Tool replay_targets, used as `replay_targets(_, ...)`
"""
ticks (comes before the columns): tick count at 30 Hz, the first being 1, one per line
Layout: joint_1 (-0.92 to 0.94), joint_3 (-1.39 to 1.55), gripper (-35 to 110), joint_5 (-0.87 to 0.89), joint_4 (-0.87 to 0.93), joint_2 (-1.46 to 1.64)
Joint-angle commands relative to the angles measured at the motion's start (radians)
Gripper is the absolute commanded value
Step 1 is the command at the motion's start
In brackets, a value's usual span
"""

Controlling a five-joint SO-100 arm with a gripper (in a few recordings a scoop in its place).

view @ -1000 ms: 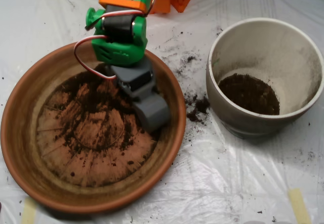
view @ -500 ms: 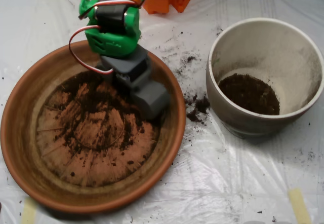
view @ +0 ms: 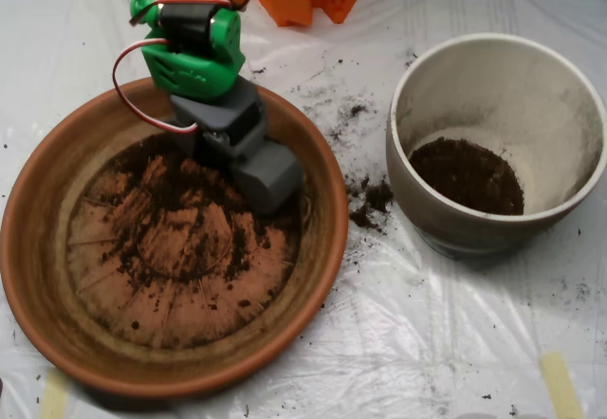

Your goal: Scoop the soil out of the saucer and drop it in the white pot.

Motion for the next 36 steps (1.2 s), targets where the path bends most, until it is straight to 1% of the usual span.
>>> replay_targets(1, -0.002, 0.043, 31, 0.015, -0.037, 0.021)
replay_targets(5, -0.043, 0.132, 28, 0.032, -0.092, 0.049)
replay_targets(10, -0.046, 0.138, 26, 0.035, -0.084, 0.057)
replay_targets(11, -0.046, 0.144, 25, 0.031, -0.081, 0.061)
replay_targets(13, -0.046, 0.158, 16, 0.040, -0.092, 0.074)
replay_targets(14, -0.046, 0.164, 14, 0.040, -0.095, 0.080)
replay_targets(22, -0.035, 0.179, 12, 0.034, -0.077, 0.091)
replay_targets(28, -0.026, 0.178, 1, 0.040, -0.074, 0.089)
replay_targets(31, -0.035, 0.175, 0, 0.077, -0.074, 0.091)
replay_targets(36, -0.077, 0.169, -1, 0.204, -0.092, 0.114)
